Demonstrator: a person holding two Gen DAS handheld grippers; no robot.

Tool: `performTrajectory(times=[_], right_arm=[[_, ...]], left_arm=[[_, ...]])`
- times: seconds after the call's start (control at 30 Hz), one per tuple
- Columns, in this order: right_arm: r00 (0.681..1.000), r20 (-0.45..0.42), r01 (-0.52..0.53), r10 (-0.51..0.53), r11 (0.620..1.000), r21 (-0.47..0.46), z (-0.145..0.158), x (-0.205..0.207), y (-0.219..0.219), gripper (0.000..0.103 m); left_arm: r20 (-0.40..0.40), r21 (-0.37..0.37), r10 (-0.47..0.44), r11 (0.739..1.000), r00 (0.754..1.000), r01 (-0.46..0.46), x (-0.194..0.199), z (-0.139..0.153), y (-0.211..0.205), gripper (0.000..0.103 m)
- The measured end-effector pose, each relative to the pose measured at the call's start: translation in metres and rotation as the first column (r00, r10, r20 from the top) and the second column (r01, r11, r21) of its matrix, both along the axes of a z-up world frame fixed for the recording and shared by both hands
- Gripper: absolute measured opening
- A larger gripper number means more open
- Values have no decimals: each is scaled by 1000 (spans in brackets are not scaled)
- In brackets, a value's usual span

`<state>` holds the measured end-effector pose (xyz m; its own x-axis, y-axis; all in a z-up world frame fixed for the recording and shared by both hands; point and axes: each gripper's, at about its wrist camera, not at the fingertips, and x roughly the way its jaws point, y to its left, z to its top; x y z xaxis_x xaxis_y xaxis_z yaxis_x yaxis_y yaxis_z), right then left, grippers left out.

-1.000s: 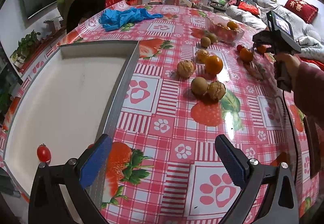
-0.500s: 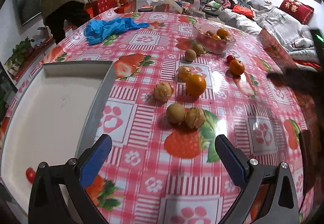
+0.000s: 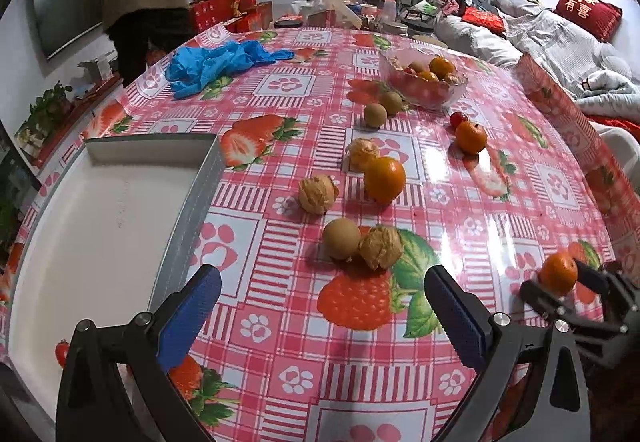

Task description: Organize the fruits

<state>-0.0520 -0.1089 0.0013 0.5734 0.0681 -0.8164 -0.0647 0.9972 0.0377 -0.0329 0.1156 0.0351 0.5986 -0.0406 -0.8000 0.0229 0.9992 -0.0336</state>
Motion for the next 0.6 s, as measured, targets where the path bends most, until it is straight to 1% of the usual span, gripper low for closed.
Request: performTrajectory(times=[0.17,0.27,0.3,0.33,0.37,0.6], right_arm=[[1000,12,-15,15,1000,11,-1,-2,2,89],[1000,10,-27,26,1000,15,-4,0,6,103],[1000,2,-24,24,1000,3,-6,1,7,103],[1000,-2,-24,24,1000,-19,-7,2,11,103],[1000,-2,-24,24,999,-22,-7,2,11,103],[1000,0,-23,23,1000,-12,-8,1,9,103]], left_arm=[[-18,-3,6,1000,1000,-6,11,-5,-4,102],[-26,6,15,1000,1000,-15,12,-8,-4,101],[-27,7,14,1000,1000,-14,11,-9,-4,89],[-31,10,6,1000,999,-5,11,-9,-5,84],[-48,19,-9,1000,999,10,11,-11,-8,80],[-35,62,5,998,999,-3,17,-18,-8,80]])
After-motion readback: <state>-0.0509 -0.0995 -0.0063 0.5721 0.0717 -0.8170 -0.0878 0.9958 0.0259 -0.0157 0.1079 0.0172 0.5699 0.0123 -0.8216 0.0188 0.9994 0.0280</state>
